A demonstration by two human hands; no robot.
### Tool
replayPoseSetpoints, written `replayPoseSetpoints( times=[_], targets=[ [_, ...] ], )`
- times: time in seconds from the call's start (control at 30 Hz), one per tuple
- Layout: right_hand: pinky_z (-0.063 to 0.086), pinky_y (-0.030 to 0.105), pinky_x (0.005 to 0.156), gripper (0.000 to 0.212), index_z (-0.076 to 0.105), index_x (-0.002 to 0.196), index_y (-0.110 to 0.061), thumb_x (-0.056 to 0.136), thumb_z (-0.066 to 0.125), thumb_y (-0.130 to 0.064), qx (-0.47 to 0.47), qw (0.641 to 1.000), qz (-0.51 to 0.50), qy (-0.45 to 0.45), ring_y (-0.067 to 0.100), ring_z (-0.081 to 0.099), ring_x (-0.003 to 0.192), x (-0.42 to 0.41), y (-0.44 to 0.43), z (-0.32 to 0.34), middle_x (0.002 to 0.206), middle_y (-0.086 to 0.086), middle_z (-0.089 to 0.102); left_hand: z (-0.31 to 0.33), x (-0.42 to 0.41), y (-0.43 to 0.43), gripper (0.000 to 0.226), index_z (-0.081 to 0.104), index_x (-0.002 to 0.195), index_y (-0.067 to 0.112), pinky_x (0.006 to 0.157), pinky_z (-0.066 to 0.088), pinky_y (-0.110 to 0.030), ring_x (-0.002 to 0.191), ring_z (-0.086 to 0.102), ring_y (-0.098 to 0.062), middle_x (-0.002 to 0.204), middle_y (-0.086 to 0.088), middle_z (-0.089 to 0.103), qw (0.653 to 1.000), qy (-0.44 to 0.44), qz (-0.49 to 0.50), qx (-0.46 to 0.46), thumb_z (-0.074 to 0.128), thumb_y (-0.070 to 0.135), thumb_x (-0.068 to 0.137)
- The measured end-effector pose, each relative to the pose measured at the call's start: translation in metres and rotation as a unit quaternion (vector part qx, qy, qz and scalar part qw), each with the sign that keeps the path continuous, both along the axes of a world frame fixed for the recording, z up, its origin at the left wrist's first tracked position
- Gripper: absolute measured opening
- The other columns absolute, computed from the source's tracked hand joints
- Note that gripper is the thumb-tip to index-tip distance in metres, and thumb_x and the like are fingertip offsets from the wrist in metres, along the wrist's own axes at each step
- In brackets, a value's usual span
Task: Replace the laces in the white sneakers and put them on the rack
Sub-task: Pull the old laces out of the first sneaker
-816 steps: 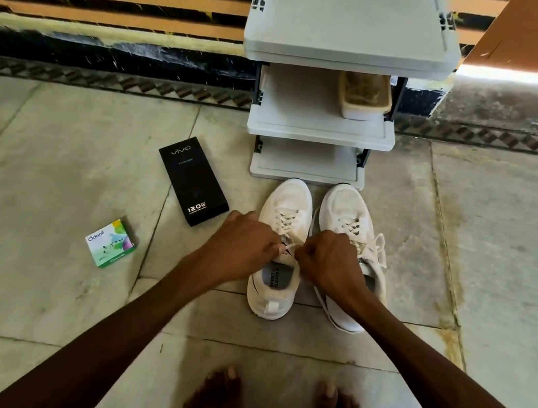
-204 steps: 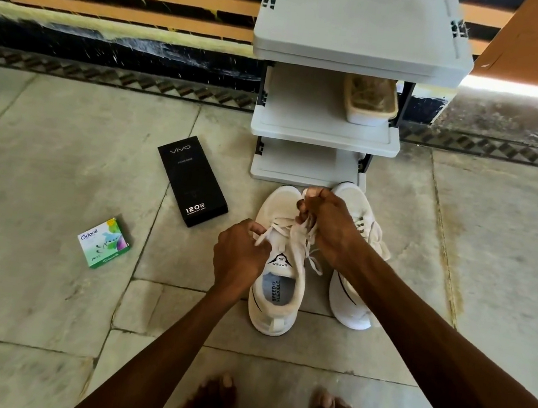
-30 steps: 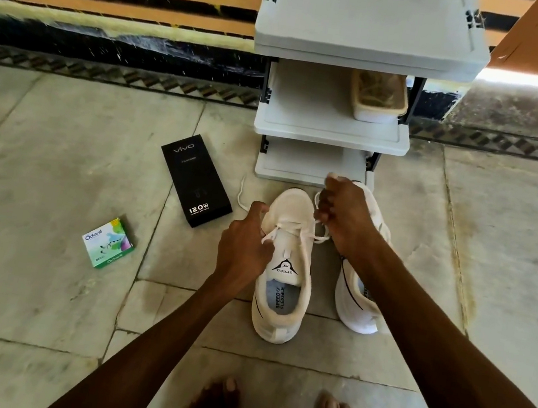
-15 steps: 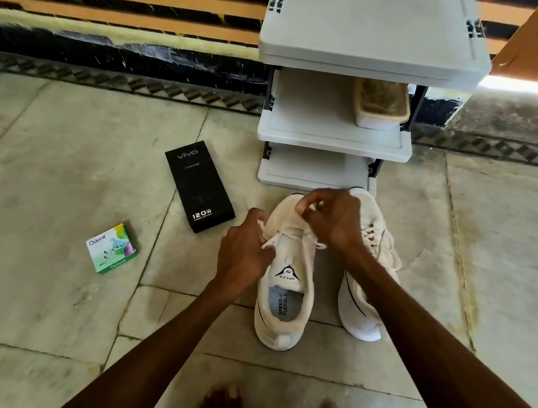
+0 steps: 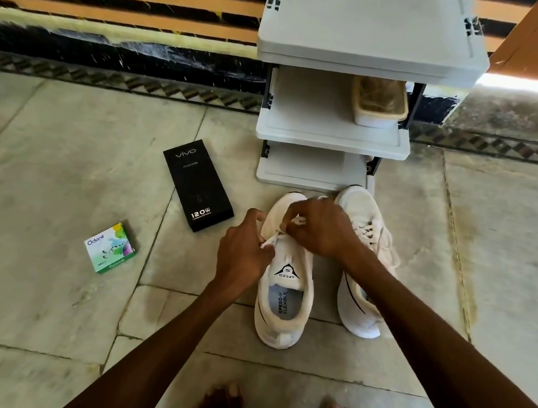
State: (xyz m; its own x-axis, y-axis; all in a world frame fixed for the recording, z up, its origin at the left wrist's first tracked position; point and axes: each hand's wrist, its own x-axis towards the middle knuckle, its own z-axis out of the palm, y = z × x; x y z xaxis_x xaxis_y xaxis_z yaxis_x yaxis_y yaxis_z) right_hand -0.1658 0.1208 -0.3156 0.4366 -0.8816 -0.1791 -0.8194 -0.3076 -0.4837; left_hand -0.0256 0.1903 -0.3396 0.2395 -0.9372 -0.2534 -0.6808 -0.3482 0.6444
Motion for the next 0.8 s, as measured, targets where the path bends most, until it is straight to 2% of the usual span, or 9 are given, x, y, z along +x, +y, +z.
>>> replayPoseSetpoints(
  times=[0.07,0.13,0.3,0.37,0.47,0.6,0.67,0.73,0.8],
  targets=[
    [0.047,0.030,0.072,0.019,0.073,0.105,-0.029,0.089,0.064,-0.034,-0.034,0.994,0.030,0.097,0.025,0.066,0.093,0.002,0.008,-0.005,0.101,0.004,0.071,-0.002,-0.001,0.000,0.053,0.047,0.130,0.022,0.079,0.050,-0.032,0.098,0.063,-0.025,0.105,-0.008,0.066,1.000,-0.005,0.003,0.005,0.074,0.025,0.084],
    [0.047,0.031,0.073,0.023,0.071,0.111,-0.028,0.089,0.063,-0.033,-0.044,0.993,0.037,0.106,0.027,0.066,0.095,0.002,0.014,-0.009,0.105,0.005,0.071,-0.003,-0.002,-0.001,0.054,0.047,0.130,0.023,0.079,0.051,-0.032,0.098,0.063,-0.025,0.105,-0.007,0.067,1.000,0.001,0.011,0.008,0.075,0.027,0.083],
    [0.051,0.026,0.066,0.013,0.074,0.080,-0.027,0.079,0.068,-0.015,-0.052,0.993,-0.087,-0.055,0.017,0.067,0.079,-0.005,0.003,-0.004,0.084,-0.003,0.072,-0.001,0.000,0.001,0.053,0.049,0.128,0.022,0.071,0.047,-0.027,0.084,0.060,-0.018,0.089,-0.001,0.064,1.000,0.012,0.012,0.007,0.075,0.022,0.082],
    [0.053,0.024,0.065,0.017,0.072,0.074,-0.025,0.080,0.073,-0.010,-0.029,0.955,-0.204,-0.215,0.010,0.066,0.072,-0.012,-0.003,0.001,0.077,-0.008,0.070,0.000,0.001,0.002,0.051,0.050,0.127,0.022,0.071,0.047,-0.027,0.083,0.058,-0.017,0.086,0.001,0.061,1.000,0.003,0.013,0.005,0.074,0.021,0.082],
    [0.050,0.028,0.064,0.010,0.070,0.083,-0.010,0.090,0.063,-0.006,0.105,0.832,-0.316,-0.444,0.012,0.058,0.061,-0.027,-0.010,0.011,0.070,-0.001,0.063,-0.001,0.000,0.003,0.048,0.051,0.126,0.023,0.070,0.045,-0.025,0.085,0.059,-0.017,0.094,-0.003,0.065,1.000,-0.011,0.009,0.008,0.072,0.021,0.083],
    [0.051,0.036,0.077,0.017,0.065,0.084,-0.011,0.095,0.055,-0.003,0.201,0.775,-0.315,-0.510,0.019,0.055,0.069,-0.035,-0.011,0.016,0.074,0.007,0.056,-0.002,-0.003,0.003,0.045,0.051,0.128,0.026,0.072,0.051,-0.027,0.088,0.063,-0.019,0.101,-0.004,0.067,0.999,-0.029,0.001,0.014,0.069,0.022,0.087],
    [0.050,0.031,0.077,0.012,0.066,0.099,-0.012,0.096,0.056,-0.006,0.193,0.798,-0.306,-0.482,0.023,0.058,0.081,-0.032,-0.008,0.015,0.085,0.006,0.063,-0.003,-0.007,0.004,0.046,0.046,0.134,0.029,0.080,0.050,-0.030,0.100,0.062,-0.021,0.115,-0.004,0.064,0.998,-0.055,-0.032,0.007,0.063,0.022,0.092],
    [0.046,0.019,0.073,0.027,0.060,0.122,-0.018,0.095,0.061,-0.016,0.130,0.898,-0.265,-0.326,0.020,0.062,0.095,-0.032,-0.004,0.017,0.103,-0.001,0.067,-0.001,-0.012,0.005,0.049,0.040,0.141,0.032,0.082,0.048,-0.028,0.109,0.059,-0.021,0.131,-0.003,0.052,0.993,-0.077,-0.086,-0.001,0.056,0.018,0.096],
    [0.044,0.020,0.075,0.033,0.062,0.124,-0.017,0.091,0.065,-0.023,0.026,0.968,-0.210,-0.137,0.019,0.062,0.102,-0.032,0.003,0.020,0.112,0.001,0.066,0.000,-0.016,0.007,0.054,0.039,0.142,0.033,0.082,0.051,-0.028,0.111,0.056,-0.020,0.140,-0.002,0.038,0.985,-0.102,-0.135,0.009,0.056,0.014,0.095]
  ],
)
